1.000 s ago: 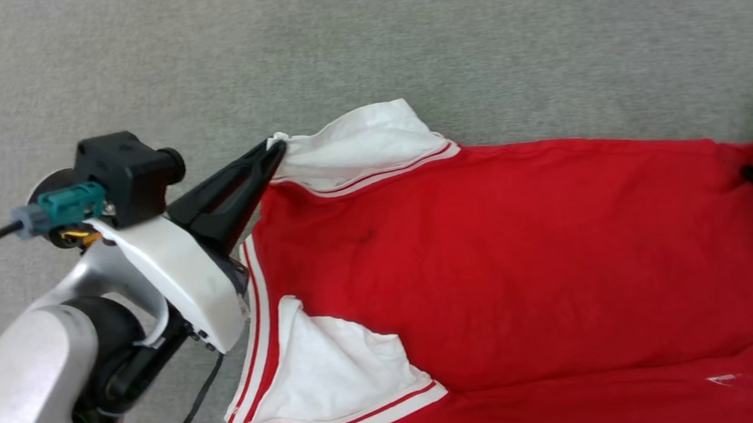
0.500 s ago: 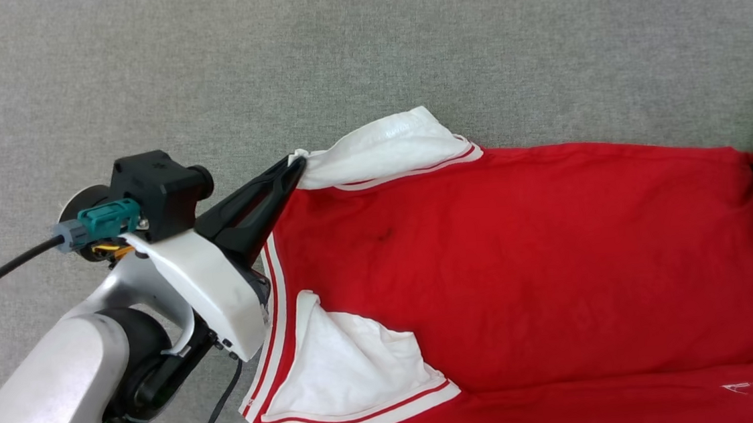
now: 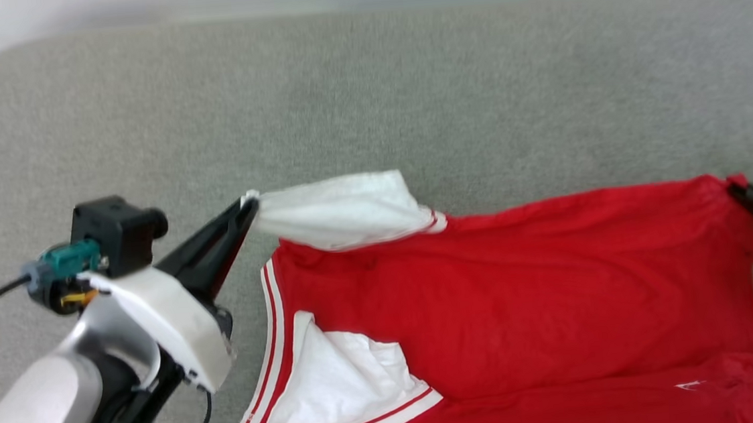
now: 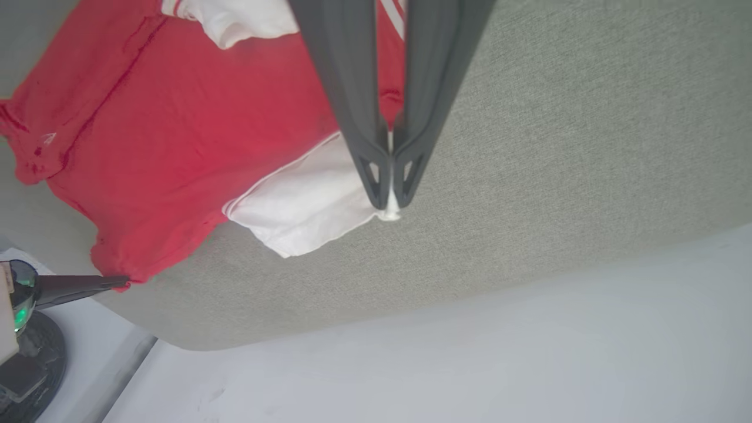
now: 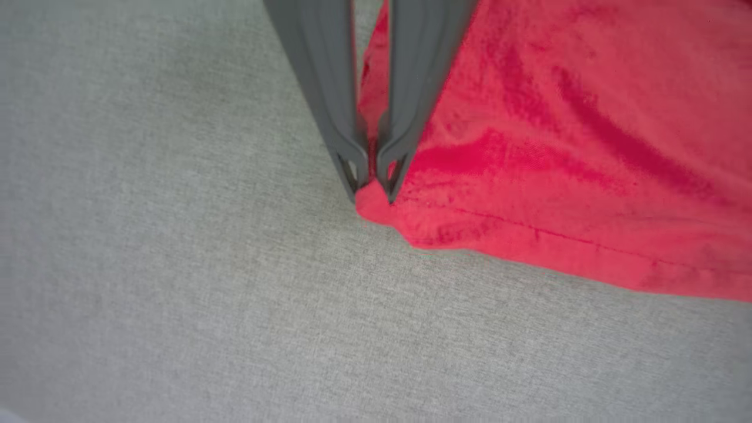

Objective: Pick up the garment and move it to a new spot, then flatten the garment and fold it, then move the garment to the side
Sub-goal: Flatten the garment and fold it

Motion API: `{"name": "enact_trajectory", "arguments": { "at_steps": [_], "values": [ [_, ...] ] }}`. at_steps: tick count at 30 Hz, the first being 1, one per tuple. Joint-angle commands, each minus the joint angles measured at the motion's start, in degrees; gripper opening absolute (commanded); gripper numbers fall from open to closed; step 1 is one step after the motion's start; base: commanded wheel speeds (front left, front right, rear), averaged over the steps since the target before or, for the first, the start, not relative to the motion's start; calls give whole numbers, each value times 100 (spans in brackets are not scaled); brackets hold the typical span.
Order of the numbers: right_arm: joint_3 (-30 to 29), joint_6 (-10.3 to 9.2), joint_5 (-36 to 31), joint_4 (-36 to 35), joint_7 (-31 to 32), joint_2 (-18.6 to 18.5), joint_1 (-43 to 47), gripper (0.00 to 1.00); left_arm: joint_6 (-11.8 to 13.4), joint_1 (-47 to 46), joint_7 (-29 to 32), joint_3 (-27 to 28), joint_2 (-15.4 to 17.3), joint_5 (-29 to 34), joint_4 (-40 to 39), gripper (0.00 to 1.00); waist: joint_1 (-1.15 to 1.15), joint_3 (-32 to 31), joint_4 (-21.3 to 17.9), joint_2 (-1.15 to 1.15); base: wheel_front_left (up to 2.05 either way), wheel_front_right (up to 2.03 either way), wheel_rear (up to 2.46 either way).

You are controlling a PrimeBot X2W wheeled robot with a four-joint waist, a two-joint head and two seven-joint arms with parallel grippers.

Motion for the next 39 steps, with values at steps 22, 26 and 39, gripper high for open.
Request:
{"name": "enact_trajectory", "arguments": {
  "at_steps": [22,26,39],
  "values": [
    [-380,-2,63,-1415,-368,-376,3033,0,411,2284,278,-525,610,-173,35,0,0,-787,-129,0,0,0,0],
    [-122,-2,102,-1378,-433,-470,3046,0,253,2165,285,-762,478,-41,449,0,0,-694,-126,0,0,0,0],
    [958,-2,103,-1080,-825,-723,2568,47,-127,1667,300,-1407,-129,443,1666,45,0,-460,-90,0,0,0,0]
  ]
}}
